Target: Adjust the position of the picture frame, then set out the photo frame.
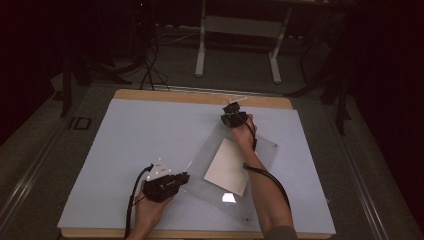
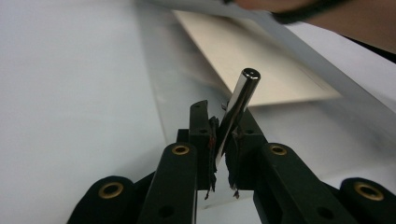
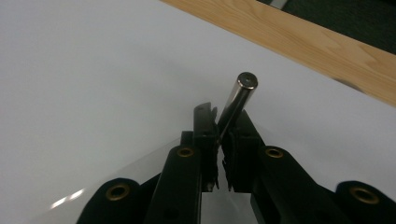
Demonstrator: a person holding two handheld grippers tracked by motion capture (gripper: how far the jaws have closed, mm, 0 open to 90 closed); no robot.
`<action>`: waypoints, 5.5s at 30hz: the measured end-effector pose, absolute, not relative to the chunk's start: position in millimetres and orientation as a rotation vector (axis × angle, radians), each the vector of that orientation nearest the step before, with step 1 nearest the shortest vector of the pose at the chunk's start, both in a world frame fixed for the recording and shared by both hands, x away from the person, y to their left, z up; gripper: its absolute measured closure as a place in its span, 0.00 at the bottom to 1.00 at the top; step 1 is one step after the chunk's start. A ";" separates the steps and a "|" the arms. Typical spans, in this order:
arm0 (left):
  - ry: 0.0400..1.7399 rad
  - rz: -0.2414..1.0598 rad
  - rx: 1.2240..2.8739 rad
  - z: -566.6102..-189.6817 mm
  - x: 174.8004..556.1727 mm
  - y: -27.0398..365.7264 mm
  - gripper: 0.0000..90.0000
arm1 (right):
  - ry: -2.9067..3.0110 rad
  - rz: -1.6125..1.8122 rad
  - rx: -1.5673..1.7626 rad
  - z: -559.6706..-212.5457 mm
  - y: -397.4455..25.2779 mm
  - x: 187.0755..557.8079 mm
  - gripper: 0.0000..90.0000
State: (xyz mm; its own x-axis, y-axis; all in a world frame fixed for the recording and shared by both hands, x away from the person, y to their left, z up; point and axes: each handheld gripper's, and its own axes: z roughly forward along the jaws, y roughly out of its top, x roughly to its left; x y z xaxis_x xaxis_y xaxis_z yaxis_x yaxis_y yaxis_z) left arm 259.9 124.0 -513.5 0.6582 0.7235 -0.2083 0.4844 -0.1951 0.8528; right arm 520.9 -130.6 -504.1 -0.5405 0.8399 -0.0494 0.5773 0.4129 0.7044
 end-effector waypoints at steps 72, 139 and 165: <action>1.283 0.265 1.870 -530.9 442.9 188.1 0.88 | 2.149 0.864 1.500 -518.6 -205.8 445.3 0.95; 1.104 0.398 1.790 -527.2 421.5 203.8 0.92 | 2.150 1.136 1.256 -507.1 -230.2 436.5 0.95; 1.203 0.211 1.741 -527.2 442.3 210.4 0.92 | 2.203 1.067 1.405 -494.9 -229.0 453.5 0.82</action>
